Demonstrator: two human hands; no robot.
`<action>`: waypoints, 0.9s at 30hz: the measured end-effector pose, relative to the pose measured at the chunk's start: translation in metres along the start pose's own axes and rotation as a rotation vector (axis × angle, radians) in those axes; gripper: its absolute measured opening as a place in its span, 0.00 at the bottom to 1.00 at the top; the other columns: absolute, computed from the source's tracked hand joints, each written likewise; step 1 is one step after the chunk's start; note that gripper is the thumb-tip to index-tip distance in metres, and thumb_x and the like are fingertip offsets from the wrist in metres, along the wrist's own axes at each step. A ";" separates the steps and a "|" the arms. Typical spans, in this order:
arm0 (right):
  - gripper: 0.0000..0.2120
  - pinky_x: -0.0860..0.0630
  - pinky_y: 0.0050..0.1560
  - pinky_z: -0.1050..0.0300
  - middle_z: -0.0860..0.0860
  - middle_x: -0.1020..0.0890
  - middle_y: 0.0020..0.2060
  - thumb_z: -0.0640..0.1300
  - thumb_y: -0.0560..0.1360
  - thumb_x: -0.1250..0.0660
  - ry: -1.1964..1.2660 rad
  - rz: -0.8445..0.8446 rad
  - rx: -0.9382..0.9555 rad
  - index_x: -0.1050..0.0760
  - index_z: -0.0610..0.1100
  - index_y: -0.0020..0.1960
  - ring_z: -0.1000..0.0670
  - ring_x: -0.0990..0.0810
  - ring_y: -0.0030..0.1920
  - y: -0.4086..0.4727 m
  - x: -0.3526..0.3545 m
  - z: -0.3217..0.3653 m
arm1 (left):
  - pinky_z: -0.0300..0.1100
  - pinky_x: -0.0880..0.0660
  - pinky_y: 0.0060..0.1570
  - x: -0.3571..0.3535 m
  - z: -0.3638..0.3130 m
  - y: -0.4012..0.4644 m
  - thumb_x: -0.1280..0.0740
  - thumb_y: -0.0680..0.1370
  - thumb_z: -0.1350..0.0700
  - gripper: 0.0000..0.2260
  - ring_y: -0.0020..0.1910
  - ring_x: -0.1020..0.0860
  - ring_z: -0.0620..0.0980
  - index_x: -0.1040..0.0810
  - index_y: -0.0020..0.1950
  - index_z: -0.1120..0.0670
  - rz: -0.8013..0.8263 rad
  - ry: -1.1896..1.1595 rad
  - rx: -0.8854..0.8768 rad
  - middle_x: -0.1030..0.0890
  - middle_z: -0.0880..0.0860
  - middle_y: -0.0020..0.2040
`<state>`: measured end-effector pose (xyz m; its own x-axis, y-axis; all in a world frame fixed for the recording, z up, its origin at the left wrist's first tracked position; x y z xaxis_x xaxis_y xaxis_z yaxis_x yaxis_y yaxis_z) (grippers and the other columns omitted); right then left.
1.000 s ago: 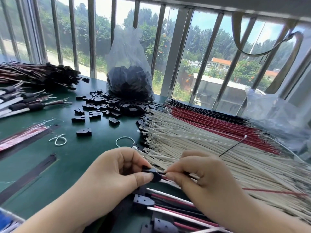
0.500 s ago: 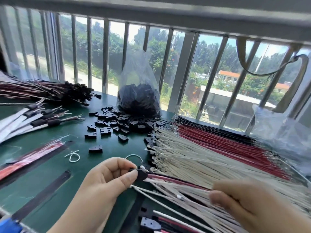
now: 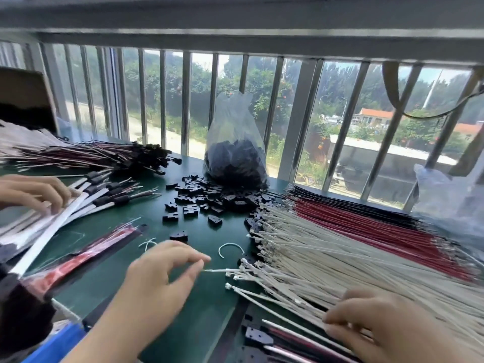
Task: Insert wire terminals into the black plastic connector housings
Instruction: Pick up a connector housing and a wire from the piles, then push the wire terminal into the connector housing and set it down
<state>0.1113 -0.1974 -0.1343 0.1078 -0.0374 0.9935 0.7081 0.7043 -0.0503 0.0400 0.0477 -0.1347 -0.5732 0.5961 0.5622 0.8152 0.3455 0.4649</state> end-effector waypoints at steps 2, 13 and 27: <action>0.18 0.34 0.43 0.76 0.68 0.24 0.49 0.69 0.73 0.44 -0.067 -0.083 0.076 0.27 0.66 0.59 0.67 0.26 0.46 0.014 -0.001 0.025 | 0.47 0.29 0.59 0.006 0.030 0.033 0.35 0.76 0.48 0.11 0.60 0.26 0.49 0.23 0.58 0.41 -0.015 0.325 0.108 0.22 0.44 0.57; 0.08 0.26 0.47 0.55 0.53 0.22 0.47 0.50 0.79 0.40 -0.214 -0.230 0.053 0.24 0.48 0.51 0.48 0.23 0.47 0.035 -0.012 0.046 | 0.47 0.30 0.44 0.002 0.039 0.066 0.28 0.72 0.50 0.05 0.49 0.22 0.56 0.17 0.45 0.48 -0.065 0.628 0.018 0.18 0.49 0.47; 0.27 0.31 0.33 0.71 0.66 0.21 0.40 0.38 0.77 0.37 0.538 -0.441 0.001 0.30 0.72 0.58 0.63 0.25 0.33 0.021 0.007 0.025 | 0.37 0.26 0.42 -0.040 0.007 0.000 0.26 0.70 0.59 0.11 0.37 0.20 0.43 0.16 0.44 0.42 0.092 -0.599 0.293 0.16 0.51 0.41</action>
<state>0.1095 -0.1651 -0.1261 0.1413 -0.6663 0.7322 0.7650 0.5430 0.3464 0.0637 0.0286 -0.1622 -0.4239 0.9026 0.0750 0.8959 0.4057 0.1809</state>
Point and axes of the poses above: each hand's wrist, its own y-axis towards the middle knuckle, its own x-axis out of the back of the hand, z = x × y, the point moved 10 cm from there along y, towards the middle knuckle
